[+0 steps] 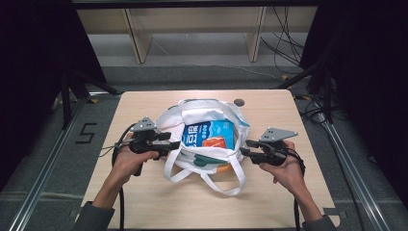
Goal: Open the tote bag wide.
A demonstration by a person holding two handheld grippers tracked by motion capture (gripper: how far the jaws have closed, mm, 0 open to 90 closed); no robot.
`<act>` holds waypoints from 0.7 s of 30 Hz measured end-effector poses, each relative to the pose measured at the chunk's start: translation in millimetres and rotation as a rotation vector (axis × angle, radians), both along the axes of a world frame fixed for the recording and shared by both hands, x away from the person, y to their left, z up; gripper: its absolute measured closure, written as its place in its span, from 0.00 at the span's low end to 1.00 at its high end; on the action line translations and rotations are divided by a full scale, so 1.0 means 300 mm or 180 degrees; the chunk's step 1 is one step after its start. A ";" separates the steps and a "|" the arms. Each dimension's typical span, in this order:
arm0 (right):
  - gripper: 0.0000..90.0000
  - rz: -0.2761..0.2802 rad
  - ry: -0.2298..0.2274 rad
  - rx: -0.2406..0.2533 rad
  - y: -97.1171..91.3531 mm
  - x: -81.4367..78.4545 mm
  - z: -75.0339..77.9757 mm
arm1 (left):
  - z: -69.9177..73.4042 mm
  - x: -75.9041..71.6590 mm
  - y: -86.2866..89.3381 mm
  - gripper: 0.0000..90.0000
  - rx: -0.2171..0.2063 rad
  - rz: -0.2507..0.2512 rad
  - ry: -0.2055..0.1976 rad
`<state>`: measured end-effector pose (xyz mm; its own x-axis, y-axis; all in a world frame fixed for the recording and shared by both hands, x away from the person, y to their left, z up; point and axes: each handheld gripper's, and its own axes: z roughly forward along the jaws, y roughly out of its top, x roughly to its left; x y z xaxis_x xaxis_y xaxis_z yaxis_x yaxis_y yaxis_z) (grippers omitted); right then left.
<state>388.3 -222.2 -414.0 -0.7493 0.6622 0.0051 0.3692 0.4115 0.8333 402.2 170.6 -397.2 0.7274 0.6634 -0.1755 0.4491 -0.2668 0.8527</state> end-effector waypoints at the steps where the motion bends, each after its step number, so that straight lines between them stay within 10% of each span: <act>1: 0.65 0.0039 -0.0012 -0.0008 -0.002 0.001 -0.001 | -0.001 -0.003 0.002 0.48 -0.0015 -0.0025 -0.0010; 21: 0.49 -0.0167 0.0040 0.0084 -0.038 -0.048 -0.010 | -0.011 -0.075 0.033 0.39 -0.0033 -0.0011 -0.0023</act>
<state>373.9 -233.6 -417.0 -0.7133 0.7001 0.0323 0.4003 0.3691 0.8388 379.6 180.5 -400.6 0.7309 0.6591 -0.1772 0.4421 -0.2595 0.8586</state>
